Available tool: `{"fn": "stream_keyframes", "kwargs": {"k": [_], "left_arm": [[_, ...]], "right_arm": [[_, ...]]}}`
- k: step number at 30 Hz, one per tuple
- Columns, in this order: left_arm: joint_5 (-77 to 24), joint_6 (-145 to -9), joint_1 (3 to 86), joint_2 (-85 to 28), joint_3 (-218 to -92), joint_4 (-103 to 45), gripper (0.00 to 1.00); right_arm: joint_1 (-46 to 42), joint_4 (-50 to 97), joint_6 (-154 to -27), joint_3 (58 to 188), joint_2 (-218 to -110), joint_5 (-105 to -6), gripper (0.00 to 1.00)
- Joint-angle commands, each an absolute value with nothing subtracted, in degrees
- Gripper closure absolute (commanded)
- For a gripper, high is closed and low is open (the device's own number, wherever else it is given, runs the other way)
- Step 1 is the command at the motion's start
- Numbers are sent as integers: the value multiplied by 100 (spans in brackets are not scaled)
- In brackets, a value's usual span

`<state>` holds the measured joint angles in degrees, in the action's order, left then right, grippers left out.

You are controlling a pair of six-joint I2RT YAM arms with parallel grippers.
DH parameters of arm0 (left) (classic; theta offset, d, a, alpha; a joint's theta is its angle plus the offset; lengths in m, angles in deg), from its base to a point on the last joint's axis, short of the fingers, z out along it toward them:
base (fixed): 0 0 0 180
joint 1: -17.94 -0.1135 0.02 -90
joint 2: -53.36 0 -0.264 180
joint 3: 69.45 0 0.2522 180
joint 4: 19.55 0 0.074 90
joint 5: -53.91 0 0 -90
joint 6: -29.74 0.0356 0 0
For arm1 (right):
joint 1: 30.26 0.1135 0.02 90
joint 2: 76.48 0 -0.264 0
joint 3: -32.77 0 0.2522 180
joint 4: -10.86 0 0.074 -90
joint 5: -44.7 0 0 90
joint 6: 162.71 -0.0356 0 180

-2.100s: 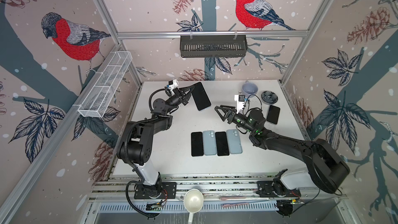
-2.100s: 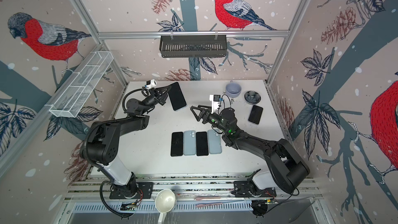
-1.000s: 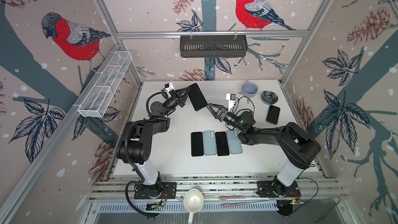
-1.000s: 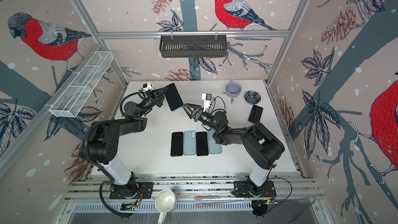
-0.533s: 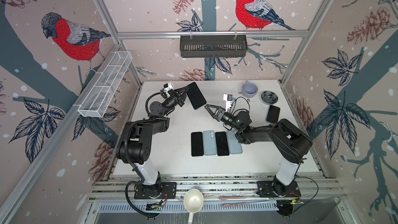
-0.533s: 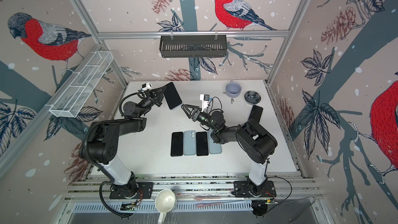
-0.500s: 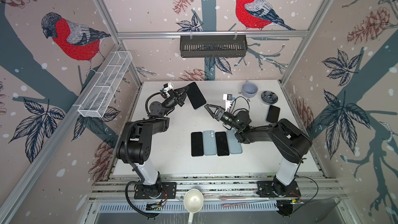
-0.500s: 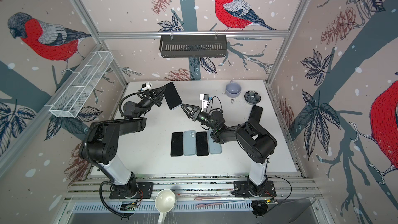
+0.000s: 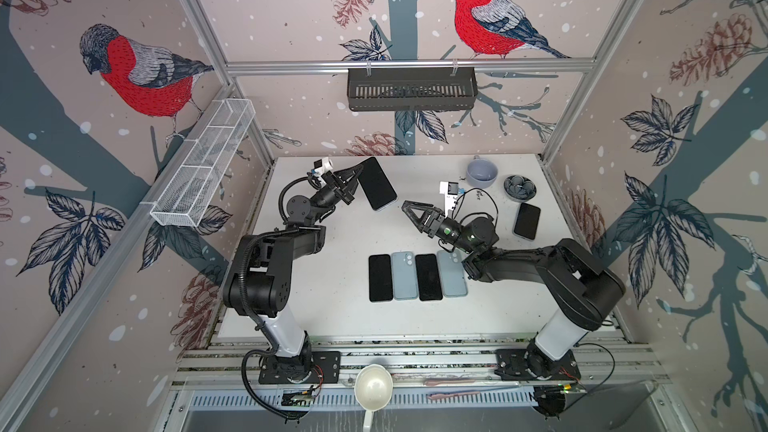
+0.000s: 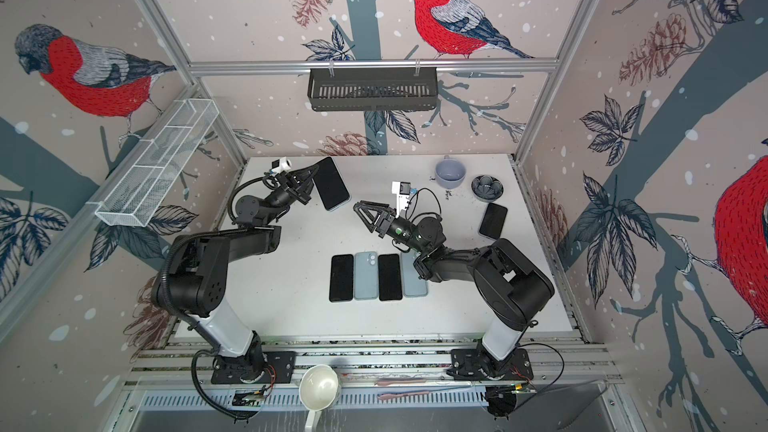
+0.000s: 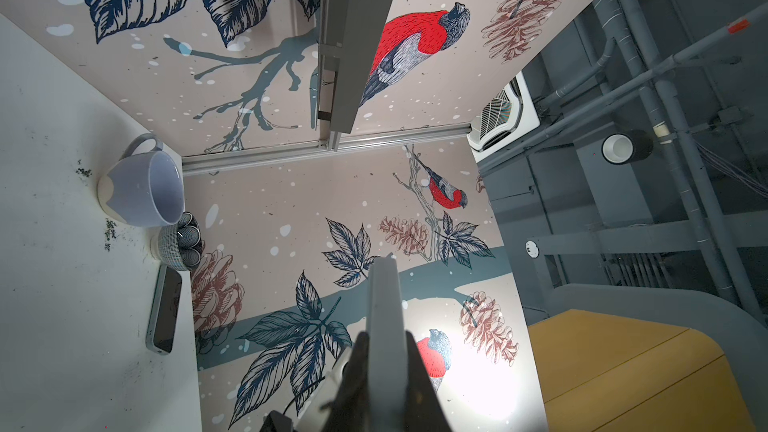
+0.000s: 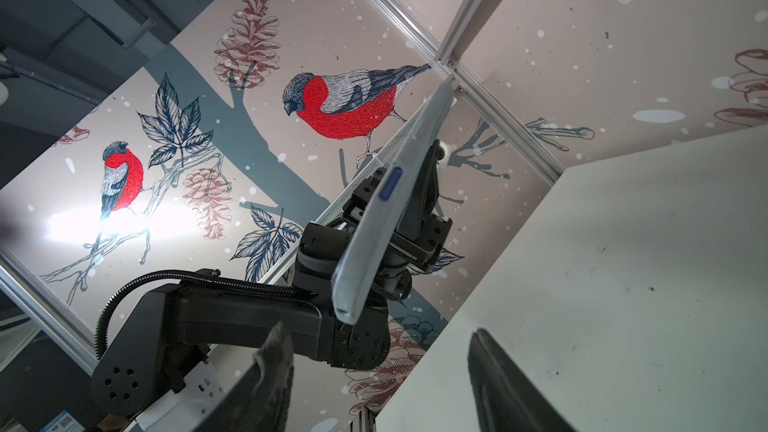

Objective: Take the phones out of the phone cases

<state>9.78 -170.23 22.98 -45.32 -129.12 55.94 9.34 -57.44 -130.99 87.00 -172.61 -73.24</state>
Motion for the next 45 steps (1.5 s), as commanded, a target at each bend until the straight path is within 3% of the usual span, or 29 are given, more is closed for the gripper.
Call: {"fn": "stream_keyframes", "kwargs": {"k": [1, 33, 45], "left_arm": [[1115, -17057, 2295, -4460, -12986, 6961, 100], [1163, -16968, 2418, -4184, -13082, 6987, 100], [1287, -17332, 2453, -4071, -13212, 6988, 100]], "right_arm": [[972, -5509, -12829, 8904, -17177, -7627, 35], [912, -5893, -13212, 9180, -17800, -7597, 66], [867, -6209, -13391, 9193, -18291, -7519, 69]]}}
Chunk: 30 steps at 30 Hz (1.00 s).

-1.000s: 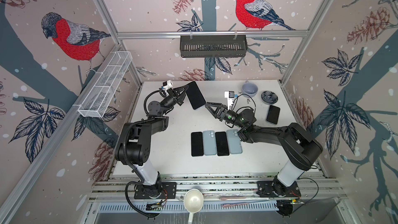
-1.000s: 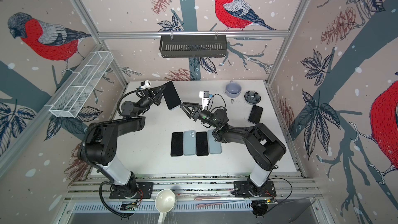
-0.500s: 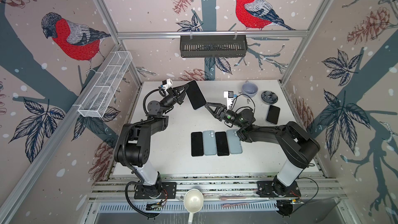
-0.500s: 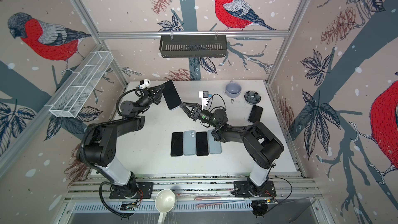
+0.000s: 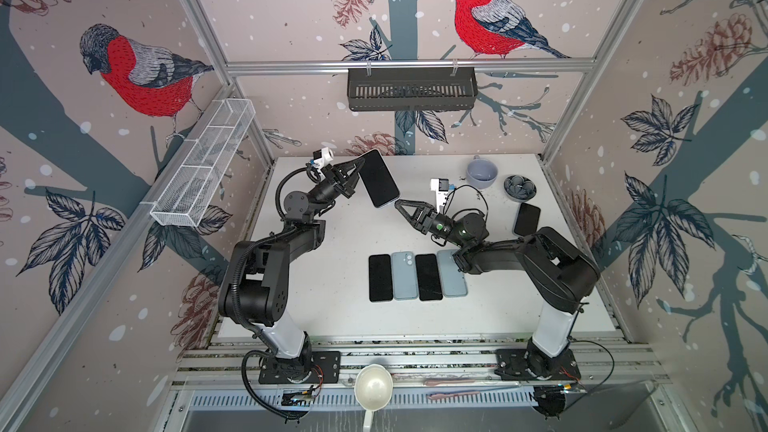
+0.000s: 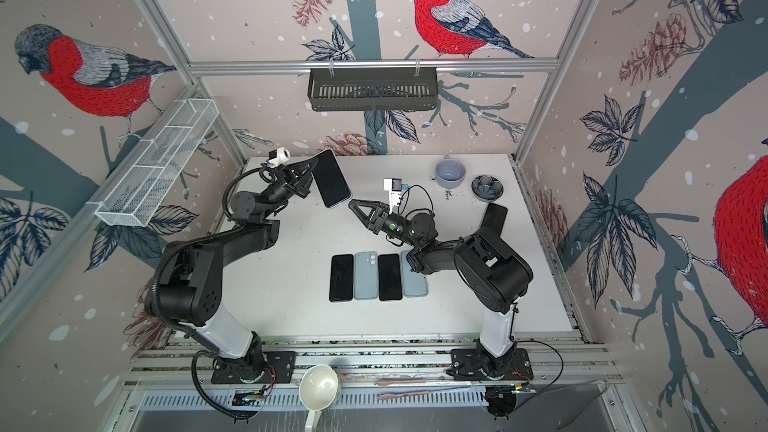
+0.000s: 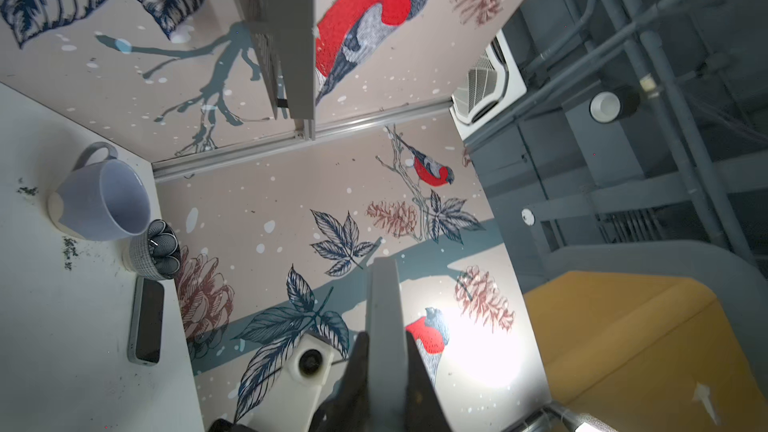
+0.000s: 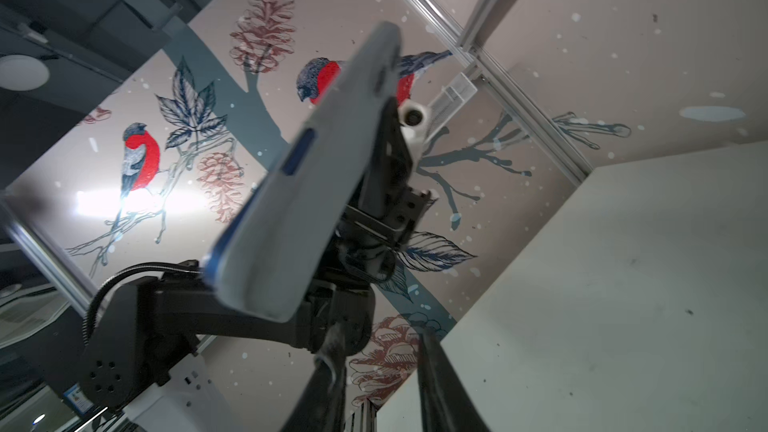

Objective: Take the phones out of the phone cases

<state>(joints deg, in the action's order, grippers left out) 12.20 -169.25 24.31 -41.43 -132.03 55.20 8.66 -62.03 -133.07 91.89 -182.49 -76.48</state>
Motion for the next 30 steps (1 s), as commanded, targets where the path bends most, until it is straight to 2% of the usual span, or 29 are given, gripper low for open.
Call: {"fn": "stream_keyframes", "kwargs": {"k": [1, 5, 7, 11, 13, 21, 24, 30], "left_arm": [[1287, -17329, 2453, -4060, -13216, 6993, 100], [1374, -17259, 2497, -4065, -13300, 6992, 100], [1348, -17281, 2492, -4110, -13284, 6992, 100], [1353, -17283, 2497, -4178, -13252, 6987, 100], [1412, -17294, 2505, -4205, -13301, 6989, 100], [1510, -17210, 2630, -4345, -13463, 6971, 100], [1524, -17188, 2649, -4339, -13473, 6973, 100], [1521, -17169, 2708, -4304, -13498, 6978, 100]], "right_arm": [[863, -6179, -13377, 9199, -18321, -7499, 69], [800, -6308, -13470, 9282, -18387, -7501, 68], [780, -6398, -13467, 9237, -18318, -7556, 65], [806, -6483, -13161, 8769, -17835, -7571, 46], [786, -6393, -12976, 8561, -17539, -7646, 41], [971, -4160, -11631, 8581, -16200, -7792, 33], [1125, -3918, -11524, 8762, -16145, -7691, 31], [1127, -4243, -11829, 8941, -16524, -7773, 32]]}}
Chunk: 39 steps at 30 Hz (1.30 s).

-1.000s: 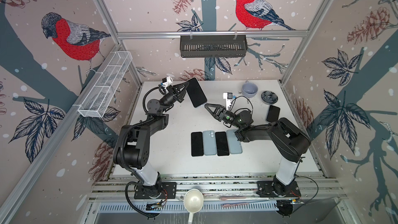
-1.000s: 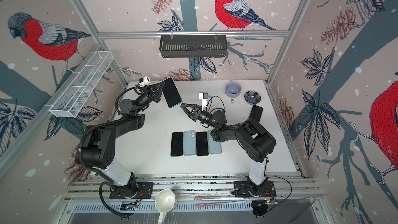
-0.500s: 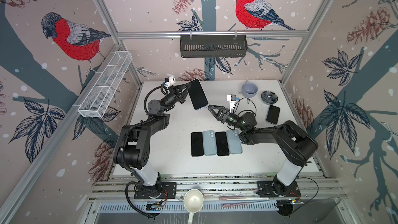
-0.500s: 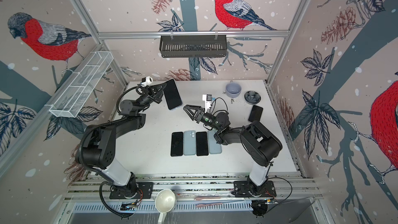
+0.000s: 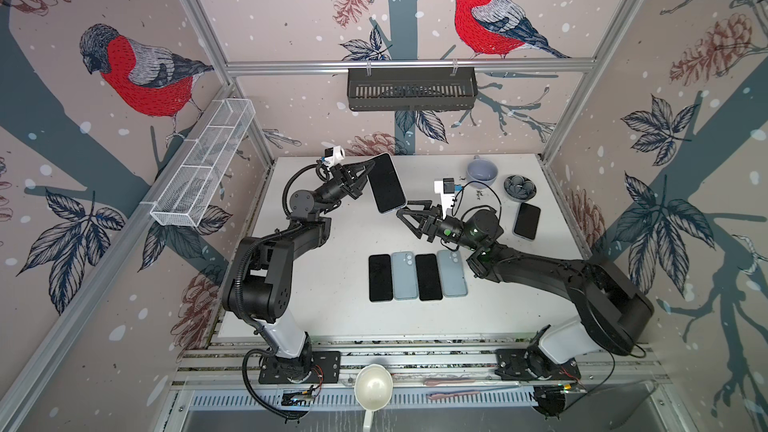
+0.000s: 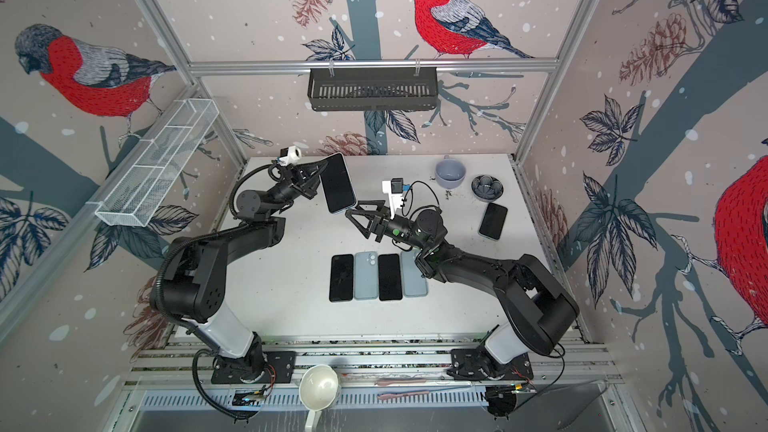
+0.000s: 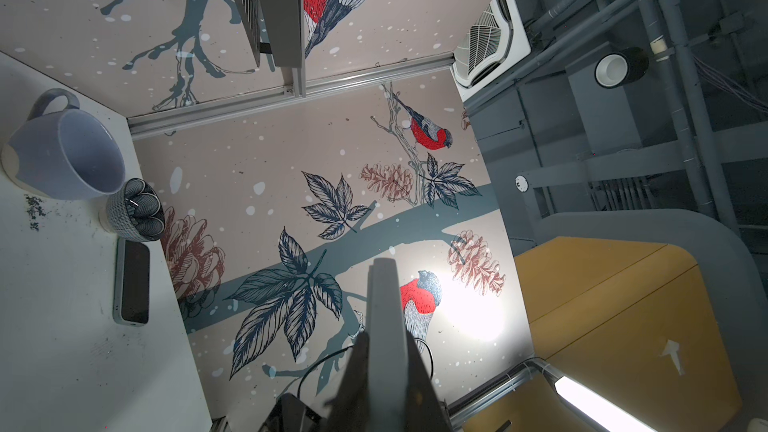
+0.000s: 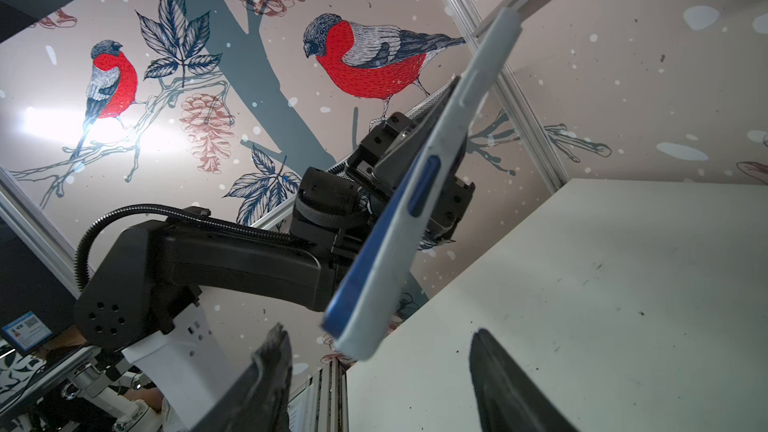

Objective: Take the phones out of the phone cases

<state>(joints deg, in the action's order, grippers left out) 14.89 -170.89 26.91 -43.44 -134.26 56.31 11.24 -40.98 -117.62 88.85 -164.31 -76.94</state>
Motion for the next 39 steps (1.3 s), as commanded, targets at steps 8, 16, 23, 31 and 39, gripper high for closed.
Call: {"fn": "stream_keyframes", "kwargs": {"k": [8, 16, 23, 31, 39], "left_arm": [[1559, -17154, 2715, -4242, -13496, 6971, 100], [1561, -17144, 2734, -4209, -13489, 6980, 100], [1567, -17122, 2857, -4176, -13507, 6978, 100], [1572, -17098, 2936, -4192, -13535, 6972, 100], [1569, -17022, 2966, -4161, -13556, 6975, 100]], "right_arm": [[1132, -4365, -11925, 9069, -16747, -7722, 33], [1099, -4453, -12030, 9102, -16879, -7647, 34], [940, -4630, -12415, 9157, -17181, -7544, 39], [872, -4682, -12568, 9232, -17375, -7527, 43], [868, -4227, -12535, 9405, -17495, -7461, 48]]}}
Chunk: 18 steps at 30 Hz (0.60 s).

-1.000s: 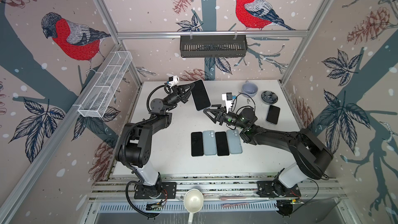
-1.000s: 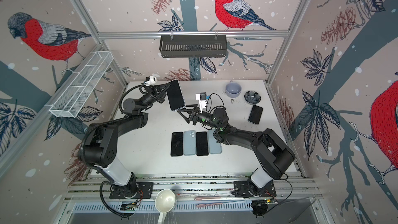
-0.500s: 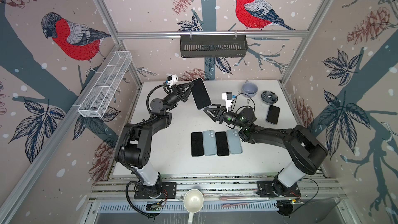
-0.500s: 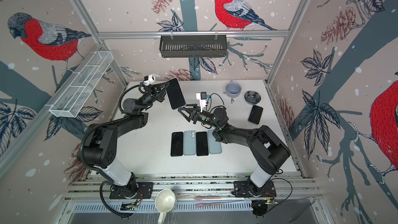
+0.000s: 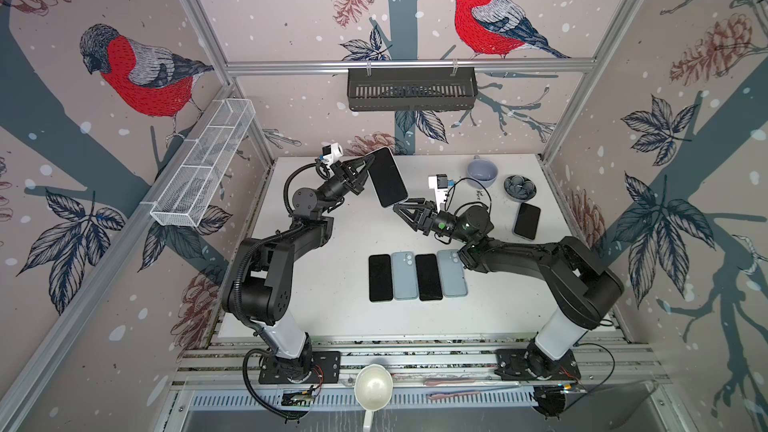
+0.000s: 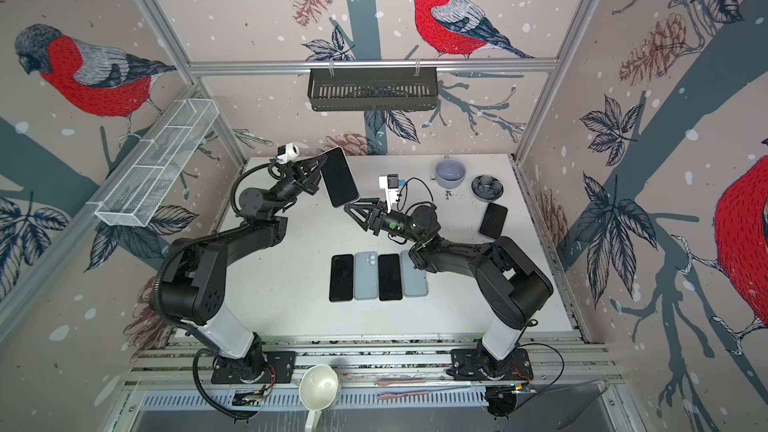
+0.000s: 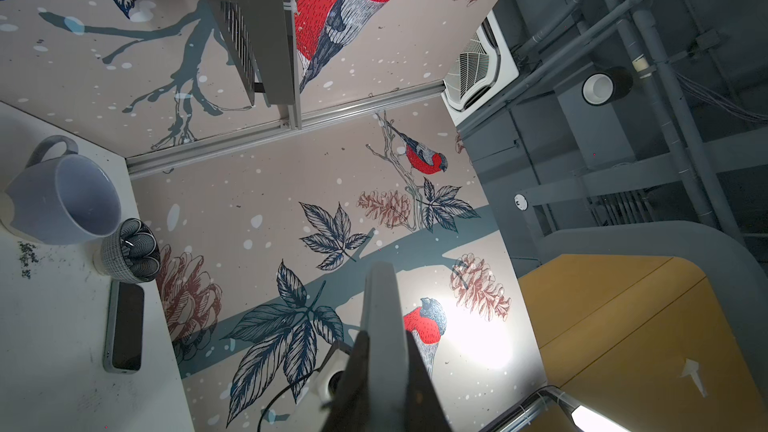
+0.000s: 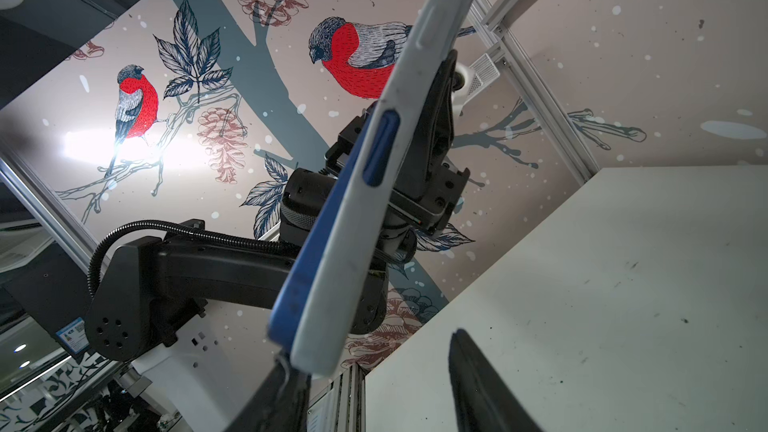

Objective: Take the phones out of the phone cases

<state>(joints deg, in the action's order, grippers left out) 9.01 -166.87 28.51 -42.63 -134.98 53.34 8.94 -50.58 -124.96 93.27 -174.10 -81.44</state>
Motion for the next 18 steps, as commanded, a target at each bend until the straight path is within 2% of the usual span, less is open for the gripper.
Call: {"fn": "stream_keyframes", "kwargs": {"k": [1, 18], "left_arm": [[1579, -17015, 2971, -4156, -13555, 6971, 100], [1599, -16881, 2995, -4069, -13552, 6944, 100]], "right_arm": [[868, -4251, -12558, 9399, -17504, -7441, 48], [836, -3584, -12593, 9610, -17557, -7229, 51]]}}
